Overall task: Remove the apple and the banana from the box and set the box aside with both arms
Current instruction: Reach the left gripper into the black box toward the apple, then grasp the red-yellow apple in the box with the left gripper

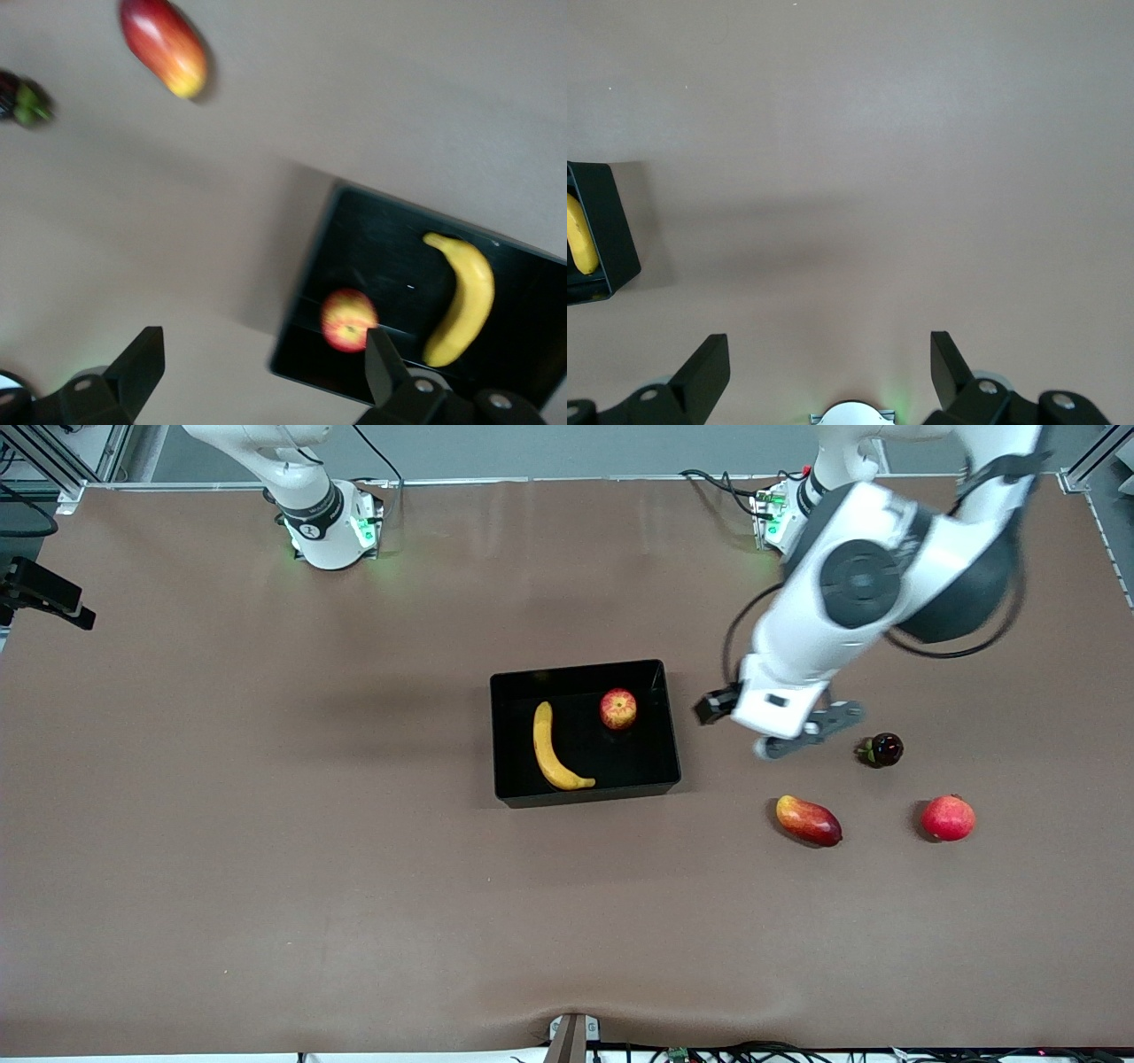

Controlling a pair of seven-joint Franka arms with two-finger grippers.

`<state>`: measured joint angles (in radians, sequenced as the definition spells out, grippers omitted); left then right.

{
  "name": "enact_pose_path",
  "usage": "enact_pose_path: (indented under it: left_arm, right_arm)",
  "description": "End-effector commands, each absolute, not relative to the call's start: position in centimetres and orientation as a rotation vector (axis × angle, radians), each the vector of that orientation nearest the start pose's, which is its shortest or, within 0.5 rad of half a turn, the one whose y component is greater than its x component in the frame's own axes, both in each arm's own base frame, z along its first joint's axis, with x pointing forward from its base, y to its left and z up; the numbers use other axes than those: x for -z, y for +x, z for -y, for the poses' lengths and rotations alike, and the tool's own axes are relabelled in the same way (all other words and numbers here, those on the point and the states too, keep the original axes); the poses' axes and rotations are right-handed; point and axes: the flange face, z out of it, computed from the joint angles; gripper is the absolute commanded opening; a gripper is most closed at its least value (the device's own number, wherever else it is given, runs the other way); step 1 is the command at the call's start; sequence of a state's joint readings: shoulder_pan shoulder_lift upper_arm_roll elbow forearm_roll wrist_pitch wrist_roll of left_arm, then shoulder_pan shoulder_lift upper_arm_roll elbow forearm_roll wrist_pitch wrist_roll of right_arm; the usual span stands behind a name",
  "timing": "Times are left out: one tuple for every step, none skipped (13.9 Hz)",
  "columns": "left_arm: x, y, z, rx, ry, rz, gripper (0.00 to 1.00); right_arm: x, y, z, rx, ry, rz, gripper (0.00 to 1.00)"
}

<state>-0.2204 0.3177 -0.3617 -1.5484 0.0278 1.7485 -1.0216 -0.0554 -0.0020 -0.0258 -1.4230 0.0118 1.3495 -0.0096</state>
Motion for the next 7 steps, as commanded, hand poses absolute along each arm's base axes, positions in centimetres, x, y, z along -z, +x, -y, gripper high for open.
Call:
enact_pose_path:
  left_arm:
    - [-44.3,54.3,37.4,-0.189,-3.017,0.805,1.00]
    - [-42.6,53.5,39.2,-0.204,-3.006,0.818,1.00]
    - [-40.7,53.3,40.4,-0.197,-2.984,0.849,1.00]
    - [-38.7,52.8,41.9,-0.173,-2.964,0.877,1.00]
    - [-36.9,51.8,43.9,-0.148,-2.947,0.890,1.00]
    - [-35.0,51.3,44.8,-0.139,-2.923,0.889,1.00]
    - [-33.5,50.9,45.3,-0.137,-2.907,0.859,1.00]
  right_arm:
    - [-67.9,52.8,4.5,-0.103,-3.129,-0.101,1.00]
    - [-67.9,52.8,4.5,-0.103,-3.129,-0.101,1.00]
    - [-67.9,52.8,4.5,-0.103,-3.129,-0.101,1.00]
    - [-67.9,52.8,4.5,-0.102,-3.127,-0.101,1.00]
    - [-67.9,52.8,4.5,-0.103,-3.129,-0.099,1.00]
    - [-67.9,52.8,4.5,-0.103,-3.129,-0.101,1.00]
    - [-67.9,52.8,4.5,-0.103,-3.129,-0.099,1.00]
